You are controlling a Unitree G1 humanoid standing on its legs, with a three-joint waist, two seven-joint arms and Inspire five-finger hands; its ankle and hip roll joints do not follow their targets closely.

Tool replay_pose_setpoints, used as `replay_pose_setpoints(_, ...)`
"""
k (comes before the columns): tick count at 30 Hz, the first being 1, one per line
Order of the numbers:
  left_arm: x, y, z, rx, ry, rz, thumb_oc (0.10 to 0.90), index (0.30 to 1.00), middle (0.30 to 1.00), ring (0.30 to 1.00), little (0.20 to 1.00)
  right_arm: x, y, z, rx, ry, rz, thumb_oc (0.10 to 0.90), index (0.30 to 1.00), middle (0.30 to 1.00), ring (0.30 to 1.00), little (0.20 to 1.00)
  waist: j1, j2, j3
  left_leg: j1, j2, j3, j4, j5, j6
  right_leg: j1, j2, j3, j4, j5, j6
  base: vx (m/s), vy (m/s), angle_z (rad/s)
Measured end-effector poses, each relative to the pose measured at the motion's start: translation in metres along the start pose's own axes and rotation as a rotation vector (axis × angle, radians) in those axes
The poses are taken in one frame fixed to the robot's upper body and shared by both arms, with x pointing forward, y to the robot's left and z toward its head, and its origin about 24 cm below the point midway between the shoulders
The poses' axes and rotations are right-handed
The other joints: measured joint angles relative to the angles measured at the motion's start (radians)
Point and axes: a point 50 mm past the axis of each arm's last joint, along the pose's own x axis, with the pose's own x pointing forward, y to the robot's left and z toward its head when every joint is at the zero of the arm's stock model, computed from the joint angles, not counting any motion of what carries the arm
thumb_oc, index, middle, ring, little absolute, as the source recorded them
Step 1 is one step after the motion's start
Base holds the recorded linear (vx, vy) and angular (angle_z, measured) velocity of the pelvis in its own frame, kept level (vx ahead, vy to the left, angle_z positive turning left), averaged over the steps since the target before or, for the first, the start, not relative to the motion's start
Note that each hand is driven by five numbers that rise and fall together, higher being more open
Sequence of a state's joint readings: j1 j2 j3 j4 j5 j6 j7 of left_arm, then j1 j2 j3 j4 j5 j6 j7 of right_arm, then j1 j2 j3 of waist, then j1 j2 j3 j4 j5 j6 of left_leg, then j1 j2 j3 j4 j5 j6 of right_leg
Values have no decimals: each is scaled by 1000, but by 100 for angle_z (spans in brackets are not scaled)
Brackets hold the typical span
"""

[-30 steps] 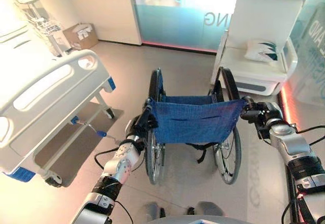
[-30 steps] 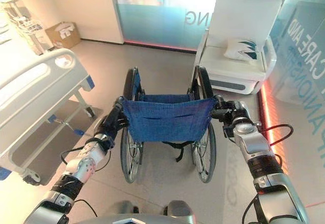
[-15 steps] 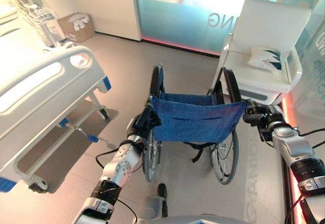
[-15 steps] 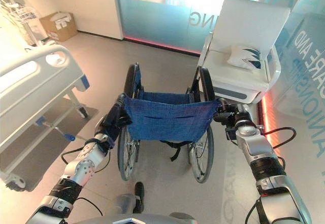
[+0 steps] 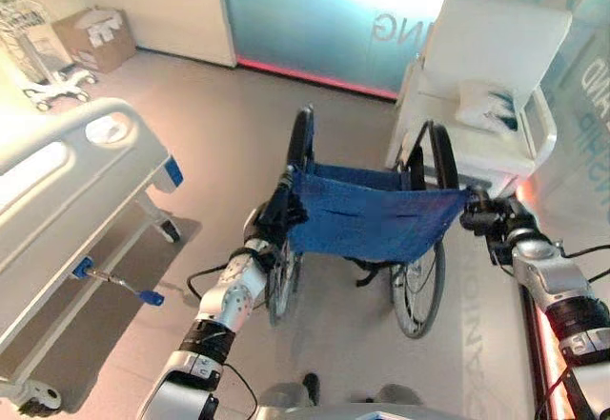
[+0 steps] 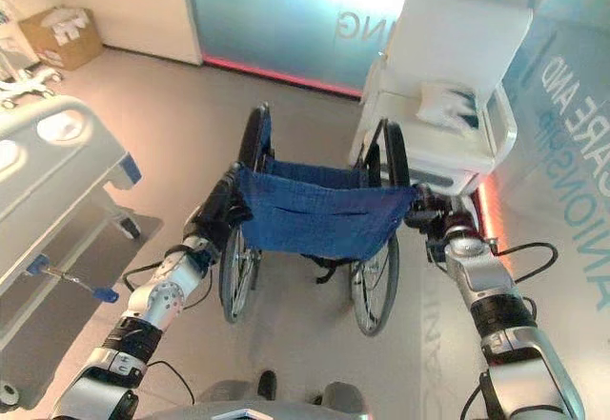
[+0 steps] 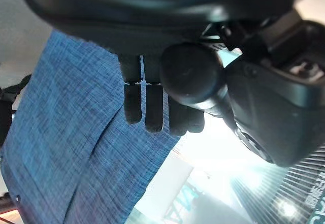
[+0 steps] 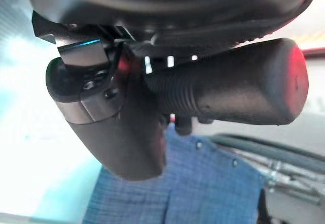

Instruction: Push the wheelchair next to the bed

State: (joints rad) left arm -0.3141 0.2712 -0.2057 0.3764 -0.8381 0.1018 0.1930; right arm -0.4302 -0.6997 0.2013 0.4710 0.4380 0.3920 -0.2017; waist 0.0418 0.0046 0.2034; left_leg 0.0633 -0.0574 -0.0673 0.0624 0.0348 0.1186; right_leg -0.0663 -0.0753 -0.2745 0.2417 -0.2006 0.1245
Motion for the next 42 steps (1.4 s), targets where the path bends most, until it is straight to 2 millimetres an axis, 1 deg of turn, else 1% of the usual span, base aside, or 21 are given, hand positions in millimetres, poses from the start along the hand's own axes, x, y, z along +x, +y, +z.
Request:
replay_pose_setpoints(3, 4, -4, 13, 23, -32, -15, 400, 300, 300, 300, 300, 1, 0, 6, 9, -14, -1, 400, 300, 300, 300, 300, -29, -45, 34, 6, -26, -59, 22, -26, -4, -63, -13, 51, -118, 128, 56, 574, -256, 52)
replay_pose_setpoints(7, 4, -2, 17, 31, -36, -14, 400, 300, 300, 300, 300, 2, -1, 14, 37, -23, -7, 400, 300, 300, 300, 300, -41, -86, 72, 35, -54, -75, 91, -100, -19, -13, -89, 49, -226, 192, 90, 370, -206, 45)
replay_pose_setpoints(11, 4, -3, 15, 16, -33, -11, 400, 300, 300, 300, 300, 3, -5, 15, 29, -15, -11, 400, 300, 300, 300, 300, -85, -98, 70, 36, 12, -25, 140, -160, -41, 34, -93, 54, -117, 215, 88, 368, -235, 85)
replay_pose_setpoints(12, 5, -5, 12, 6, -24, -13, 400, 300, 300, 300, 300, 3, -8, 14, 24, -8, -19, 400, 300, 300, 300, 300, -98, -90, 68, 33, 52, -1, 147, -170, -52, 32, -80, 48, -63, 206, 71, 324, -282, 115)
replay_pose_setpoints(13, 4, -5, 8, -2, -17, -8, 400, 300, 300, 300, 300, 3, -8, 13, 14, 1, -18, 400, 300, 300, 300, 300, -111, -90, 57, 37, 79, 13, 133, -177, -66, 30, -62, 56, -38, 167, 3, 257, -274, 94)
replay_pose_setpoints(15, 3, -5, 8, -10, -19, -11, 400, 300, 300, 300, 300, 3, -9, 14, 6, 1, -16, 400, 300, 300, 300, 300, -126, -95, 40, 24, 99, 37, 153, -185, -88, 22, -50, 42, -32, 161, -40, 194, -231, 67)
replay_pose_setpoints(16, 3, -9, 6, -35, -21, -19, 400, 300, 300, 300, 300, 4, -14, 21, -8, -17, -25, 400, 300, 300, 300, 300, -128, -78, 34, -74, 115, 57, 500, -233, -144, 15, -36, 13, -21, 163, -93, 293, -320, 45)
replay_pose_setpoints(17, 2, -10, 2, -65, -10, -16, 400, 300, 300, 300, 300, 4, -16, 23, -40, -19, -32, 400, 300, 300, 300, 300, -116, -59, 25, -120, 114, 54, 649, -215, -168, 15, -13, 19, 1, 138, -117, 382, -387, 30)
replay_pose_setpoints(18, 1, -10, 1, -71, -5, -15, 400, 300, 300, 300, 300, 4, -17, 23, -45, -17, -35, 400, 300, 300, 300, 300, -113, -56, 21, -140, 117, 53, 695, -208, -179, 14, -13, 12, 0, 134, -123, 306, -245, 1)
replay_pose_setpoints(20, -1, -7, -5, -90, 6, -3, 400, 300, 300, 300, 300, 5, -12, 22, -51, -16, -20, 400, 300, 300, 300, 300, -77, -63, 18, -210, 127, 69, 786, -71, -223, 36, 3, 40, -4, 115, -142, 344, -136, -8)
replay_pose_setpoints(22, -4, -1, -11, -99, 25, 13, 400, 300, 300, 300, 300, 6, -8, 19, -59, -4, -12, 400, 300, 300, 300, 300, -70, -71, 20, -244, 131, 108, 776, -91, -202, 87, 9, 21, -34, 99, -151, 476, -46, 11)
replay_pose_setpoints(24, -7, 4, -15, -97, 38, 24, 400, 300, 300, 300, 300, 7, -3, 14, -73, 15, -2, 400, 300, 300, 300, 300, -58, -74, 21, -238, 142, 188, 601, -98, -192, 142, 30, 13, -75, 94, -156, 481, 12, 8)
replay_pose_setpoints(28, -13, 5, -24, -97, 69, 3, 400, 300, 300, 300, 300, 8, -9, 3, -108, 59, -14, 400, 300, 300, 300, 300, -8, -33, 20, -234, 121, 348, 153, -71, -191, 263, 109, -60, -156, 84, -177, 490, -7, -4)
replay_pose_setpoints(31, -21, 8, -26, -96, 73, -6, 400, 300, 300, 300, 300, 8, -7, -1, -102, 74, 8, 400, 300, 300, 300, 300, 34, -23, 14, -253, 101, 358, 92, -36, -179, 316, 143, -72, -188, 71, -197, 414, -3, -44)
replay_pose_setpoints(33, -24, 14, -27, -69, 93, -1, 400, 300, 300, 300, 300, 10, -4, -13, -82, 117, 36, 400, 300, 300, 300, 300, 87, -57, -23, -273, 69, 352, 162, -39, -169, 331, 133, -87, -187, 30, -176, 325, 65, -51)
replay_pose_setpoints(36, -23, 15, -26, -54, 96, -5, 400, 300, 300, 300, 300, 11, 1, -22, -60, 143, 42, 400, 300, 300, 300, 300, 108, -91, -65, -223, 9, 356, 152, -17, -87, 339, 105, -138, -146, -37, -137, 347, 171, 0)
replay_pose_setpoints(37, -22, 13, -27, -57, 103, -7, 400, 300, 300, 300, 300, 12, 0, -26, -58, 159, 40, 400, 300, 300, 300, 300, 99, -101, -81, -180, -17, 372, 117, -14, -57, 331, 87, -178, -79, -75, -103, 351, 234, 33)
replay_pose_setpoints(38, -21, 10, -28, -62, 108, -14, 400, 300, 300, 300, 300, 11, -3, -26, -61, 159, 33, 400, 300, 300, 300, 300, 87, -81, -82, -156, -13, 379, 114, -36, -22, 317, 92, -176, 7, -101, -78, 392, 212, 58)
replay_pose_setpoints(39, -16, 0, -30, -73, 121, -33, 400, 300, 300, 300, 300, 10, -13, -27, -65, 151, 9, 400, 300, 300, 300, 300, 74, -28, -77, -144, -2, 350, 133, -11, 122, 230, 73, -164, 277, -132, -43, 322, 43, 45)
replay_pose_setpoints(40, -15, -1, -32, -67, 135, -31, 400, 300, 300, 300, 300, 9, -15, -31, -71, 163, 3, 400, 300, 300, 300, 300, 79, -43, -92, -126, -35, 306, 112, -17, 121, 127, -21, -142, 512, -142, -50, 318, 5, 37)
replay_pose_setpoints(42, -13, -3, -33, -54, 144, -33, 400, 300, 300, 300, 300, 9, -20, -29, -71, 156, -10, 400, 300, 300, 300, 300, 65, -36, -94, -89, -85, 191, 72, 15, 109, 60, -91, -92, 605, -148, -52, 245, -161, 25)
